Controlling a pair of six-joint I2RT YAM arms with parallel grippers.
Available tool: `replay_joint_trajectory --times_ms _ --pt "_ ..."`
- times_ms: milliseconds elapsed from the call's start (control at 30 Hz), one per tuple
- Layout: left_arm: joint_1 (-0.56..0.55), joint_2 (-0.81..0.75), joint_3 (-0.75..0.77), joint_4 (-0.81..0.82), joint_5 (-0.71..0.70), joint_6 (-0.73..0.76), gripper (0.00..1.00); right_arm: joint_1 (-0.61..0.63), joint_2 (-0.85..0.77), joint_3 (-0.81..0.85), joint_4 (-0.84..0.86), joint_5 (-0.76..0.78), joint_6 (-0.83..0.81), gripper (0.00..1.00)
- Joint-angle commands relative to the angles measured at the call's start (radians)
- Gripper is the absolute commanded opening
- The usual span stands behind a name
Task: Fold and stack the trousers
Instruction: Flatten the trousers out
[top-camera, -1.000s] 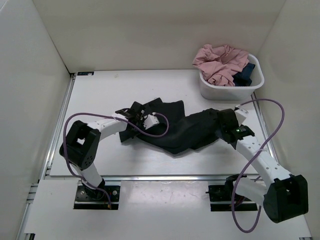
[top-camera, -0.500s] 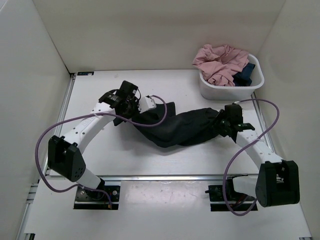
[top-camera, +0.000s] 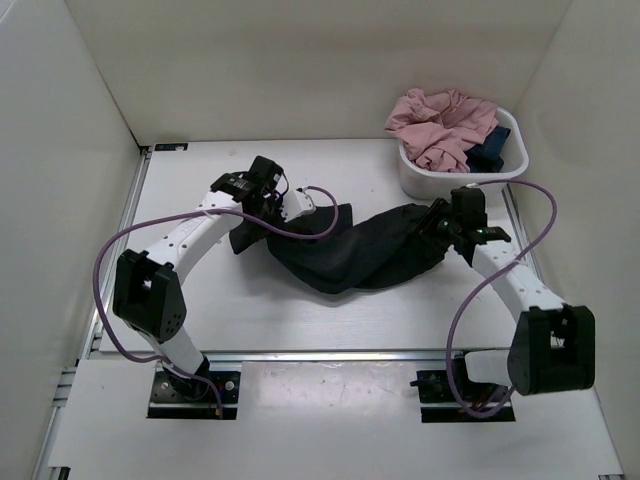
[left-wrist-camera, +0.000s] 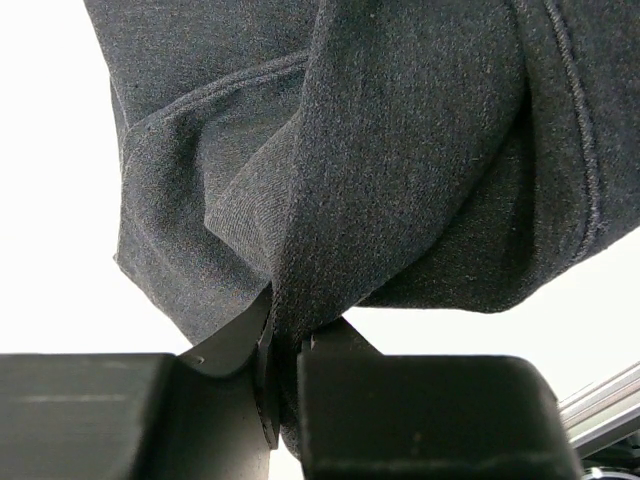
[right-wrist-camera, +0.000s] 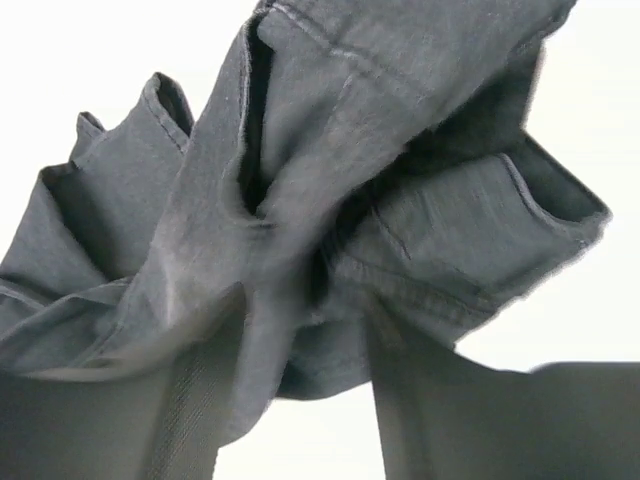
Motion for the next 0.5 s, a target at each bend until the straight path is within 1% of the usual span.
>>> replay_joint_trajectory --times_ms 0,67,100,133,167,233,300,433,467 --pt "-0.001 -0.035 0.003 0.0 0.054 -0.036 0.14 -0.004 -0.116 0.056 -0.087 0.08 0.015 0.58" --pt "-0.001 -0.035 -0.017 0.0 0.054 -0.036 0.14 -0.013 -0.131 0.018 -0.029 0.067 0.024 0.67" --pt "-0.001 -0.035 -0.017 0.0 0.054 -0.045 0.14 -0.013 -0.108 0.018 -0.012 0.03 0.024 0.69" --pt "-0.001 -0.035 -0.017 0.0 0.054 -0.045 0.14 -0.013 -0.077 0.051 -0.028 0.016 0.024 0.69" --pt "-0.001 -0.035 -0.017 0.0 0.054 -0.045 0.14 -0.013 -0.002 0.076 -0.045 0.016 0.024 0.7" --pt "-0.001 -0.026 -0.017 0.0 0.054 -0.045 0.14 -0.013 0.087 0.113 -0.059 0.004 0.024 0.7" --pt "-0.001 -0.026 -0.008 0.0 0.054 -0.045 0.14 -0.022 0.135 0.133 -0.071 -0.007 0.036 0.71" --pt "-0.001 -0.035 -0.019 0.0 0.045 -0.045 0.14 -0.022 0.17 0.16 -0.084 0.005 0.036 0.71" --pt "-0.001 -0.035 -0.019 0.0 0.045 -0.045 0.14 -0.022 0.181 0.174 -0.117 0.014 0.036 0.71"
